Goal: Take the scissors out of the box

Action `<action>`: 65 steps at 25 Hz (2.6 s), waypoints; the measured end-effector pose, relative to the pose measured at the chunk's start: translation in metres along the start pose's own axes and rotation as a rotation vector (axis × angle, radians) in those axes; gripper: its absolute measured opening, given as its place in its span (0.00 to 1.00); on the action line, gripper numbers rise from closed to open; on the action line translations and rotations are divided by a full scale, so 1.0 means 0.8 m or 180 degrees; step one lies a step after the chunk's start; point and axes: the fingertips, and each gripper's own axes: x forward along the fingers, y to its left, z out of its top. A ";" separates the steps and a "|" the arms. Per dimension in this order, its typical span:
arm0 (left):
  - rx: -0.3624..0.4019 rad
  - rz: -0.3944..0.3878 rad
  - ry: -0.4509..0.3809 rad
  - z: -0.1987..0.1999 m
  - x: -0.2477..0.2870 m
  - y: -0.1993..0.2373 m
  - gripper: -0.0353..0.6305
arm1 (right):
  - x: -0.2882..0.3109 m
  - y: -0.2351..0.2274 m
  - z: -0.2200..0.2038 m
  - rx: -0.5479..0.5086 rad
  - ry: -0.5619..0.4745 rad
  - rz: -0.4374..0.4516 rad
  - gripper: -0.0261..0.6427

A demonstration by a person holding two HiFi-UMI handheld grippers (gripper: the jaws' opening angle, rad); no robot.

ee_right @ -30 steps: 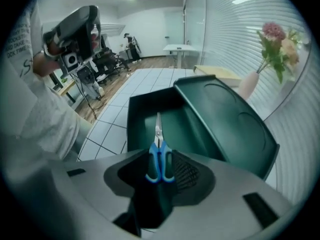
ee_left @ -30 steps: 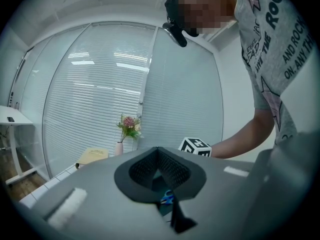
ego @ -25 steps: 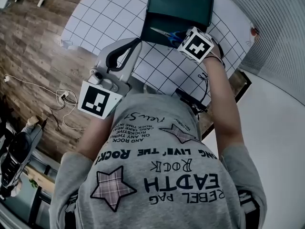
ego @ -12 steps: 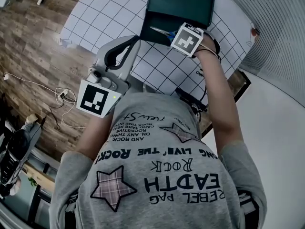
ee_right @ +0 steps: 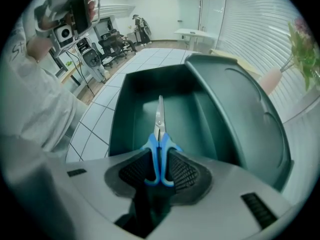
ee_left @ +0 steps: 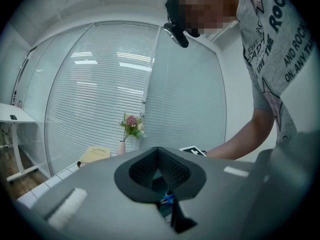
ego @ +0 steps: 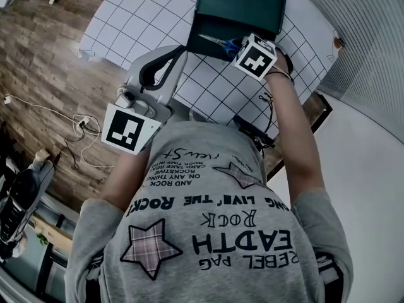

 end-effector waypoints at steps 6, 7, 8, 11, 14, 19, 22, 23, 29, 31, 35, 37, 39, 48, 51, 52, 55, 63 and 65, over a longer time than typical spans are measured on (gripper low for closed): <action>-0.0020 -0.0002 -0.0002 0.000 0.000 0.000 0.06 | 0.001 -0.004 0.007 -0.0120 -0.0145 -0.0120 0.23; -0.0026 0.0001 -0.0009 0.000 0.000 0.000 0.06 | 0.001 -0.004 0.008 -0.0139 -0.0117 -0.0113 0.23; -0.0027 0.0003 -0.0013 0.001 -0.001 -0.001 0.06 | 0.001 -0.003 0.008 -0.0158 -0.0097 -0.0107 0.23; -0.0028 0.0001 -0.0013 0.000 -0.002 -0.002 0.06 | 0.002 -0.003 0.008 -0.0122 -0.0157 -0.0080 0.23; -0.0033 -0.0005 -0.0058 0.003 0.001 -0.004 0.06 | 0.001 -0.004 0.008 -0.0074 -0.0235 -0.0057 0.23; -0.0019 -0.0002 -0.0085 0.008 -0.002 -0.005 0.06 | 0.000 -0.005 0.009 -0.0109 -0.0223 -0.0116 0.19; -0.0012 0.0017 -0.0031 0.005 -0.008 -0.004 0.06 | -0.001 -0.004 0.008 -0.0143 -0.0230 -0.0171 0.18; -0.0007 0.0027 -0.0026 0.005 -0.010 -0.003 0.06 | -0.002 -0.004 0.009 -0.0164 -0.0237 -0.0190 0.18; 0.0025 0.0065 -0.0037 0.010 -0.017 0.000 0.06 | -0.020 -0.006 0.016 -0.0254 -0.0419 -0.0367 0.18; 0.0035 0.0064 -0.0037 0.010 -0.018 -0.002 0.06 | -0.027 -0.005 0.018 -0.0275 -0.0486 -0.0402 0.18; 0.0061 0.0046 -0.0045 0.013 -0.018 -0.006 0.06 | -0.040 -0.002 0.023 -0.0313 -0.0607 -0.0442 0.18; 0.0072 0.0044 -0.0049 0.015 -0.018 -0.007 0.06 | -0.047 0.000 0.025 -0.0305 -0.0662 -0.0463 0.18; 0.0086 0.0046 -0.0058 0.017 -0.019 -0.008 0.06 | -0.053 0.002 0.026 -0.0260 -0.0732 -0.0483 0.18; 0.0130 0.0071 -0.0081 0.025 -0.023 -0.014 0.06 | -0.080 0.005 0.028 0.0193 -0.1183 -0.0482 0.18; 0.0151 0.0066 -0.0081 0.028 -0.024 -0.016 0.06 | -0.091 0.003 0.029 0.0334 -0.1349 -0.0513 0.18; 0.0155 0.0065 -0.0081 0.028 -0.024 -0.017 0.06 | -0.096 0.002 0.029 0.0372 -0.1405 -0.0532 0.18; 0.0171 0.0065 -0.0079 0.030 -0.023 -0.020 0.06 | -0.110 -0.001 0.031 0.0491 -0.1597 -0.0593 0.18; 0.0242 0.0062 -0.0107 0.037 -0.022 -0.026 0.06 | -0.147 -0.008 0.037 0.0681 -0.2051 -0.0762 0.18; 0.0245 0.0060 -0.0099 0.037 -0.022 -0.027 0.06 | -0.157 -0.008 0.041 0.0711 -0.2185 -0.0820 0.18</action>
